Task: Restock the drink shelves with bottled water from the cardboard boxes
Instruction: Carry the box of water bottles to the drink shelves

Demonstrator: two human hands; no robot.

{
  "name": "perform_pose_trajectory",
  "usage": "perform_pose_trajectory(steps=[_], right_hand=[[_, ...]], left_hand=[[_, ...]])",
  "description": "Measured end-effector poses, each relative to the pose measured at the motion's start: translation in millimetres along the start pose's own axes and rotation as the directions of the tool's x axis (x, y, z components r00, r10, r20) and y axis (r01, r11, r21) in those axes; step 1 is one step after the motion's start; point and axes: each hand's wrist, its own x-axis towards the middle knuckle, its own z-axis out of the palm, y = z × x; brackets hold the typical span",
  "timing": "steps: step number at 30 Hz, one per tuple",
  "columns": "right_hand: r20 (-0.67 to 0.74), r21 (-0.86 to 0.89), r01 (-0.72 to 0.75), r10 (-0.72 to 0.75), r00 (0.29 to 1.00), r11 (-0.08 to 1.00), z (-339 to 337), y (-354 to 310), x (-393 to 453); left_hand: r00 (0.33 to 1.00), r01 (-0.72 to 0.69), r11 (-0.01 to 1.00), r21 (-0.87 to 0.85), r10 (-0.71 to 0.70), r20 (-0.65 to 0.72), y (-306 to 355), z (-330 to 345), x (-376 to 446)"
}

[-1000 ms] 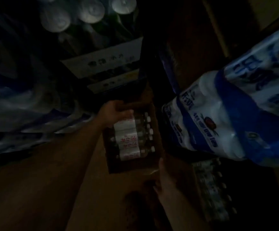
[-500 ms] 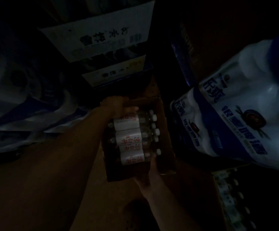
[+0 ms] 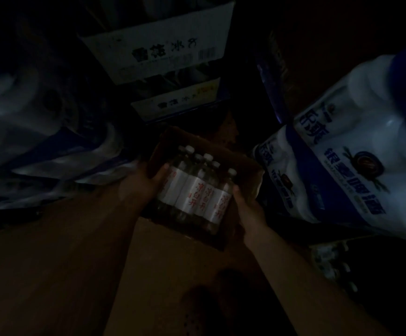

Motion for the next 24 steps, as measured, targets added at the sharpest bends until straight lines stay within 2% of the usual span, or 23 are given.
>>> perform_pose_trajectory(steps=[3, 6, 7, 9, 11, 13, 17, 21, 24], right_hand=[[0.008, -0.105, 0.147, -0.147, 0.989, 0.984, -0.4, -3.9, 7.9], [0.026, -0.277, 0.266, -0.269, 0.963, 0.923, 2.7, -9.7, 16.7], [0.03, -0.307, 0.267, -0.271, 0.962, 0.914, 3.0, -9.9, 22.4], [0.026, -0.33, 0.225, -0.23, 0.973, 0.917, 5.1, -7.4, 34.3], [-0.022, -0.355, 0.198, -0.22, 0.975, 0.914, 9.2, -1.4, 46.1], [-0.093, -0.375, 0.206, -0.258, 0.962, 0.904, 13.3, 1.8, 52.9], [-0.135, -0.479, 0.248, -0.35, 0.927, 0.842, 9.8, 2.3, 44.3], [-0.09, -0.622, 0.303, -0.45, 0.889, 0.722, -2.2, -4.5, 17.8], [-0.019, -0.688, 0.38, -0.538, 0.843, 0.618, -6.8, -20.7, -13.7]], left_hand=[[0.977, -0.011, 1.0, 0.021, 0.016, -0.213, -33.7, 9.2, -34.2], [0.964, 0.145, 0.988, -0.044, -0.151, -0.218, -53.9, 19.2, -53.6], [0.958, 0.111, 0.994, -0.02, -0.112, -0.265, -57.8, 21.2, -52.2], [0.935, -0.05, 0.997, 0.054, 0.066, -0.348, -57.8, 18.6, -45.7], [0.866, -0.227, 0.959, 0.171, 0.279, -0.415, -59.2, 17.7, -36.7], [0.84, -0.254, 0.948, 0.191, 0.314, -0.443, -63.6, 21.8, -32.5], [0.872, -0.154, 0.988, -0.02, 0.127, -0.472, -67.2, 24.8, -35.9], [0.939, 0.029, 0.948, -0.317, -0.135, -0.317, -58.7, 18.5, -60.8], [0.939, 0.136, 0.905, -0.403, -0.247, -0.239, -51.3, 5.2, -92.8]])
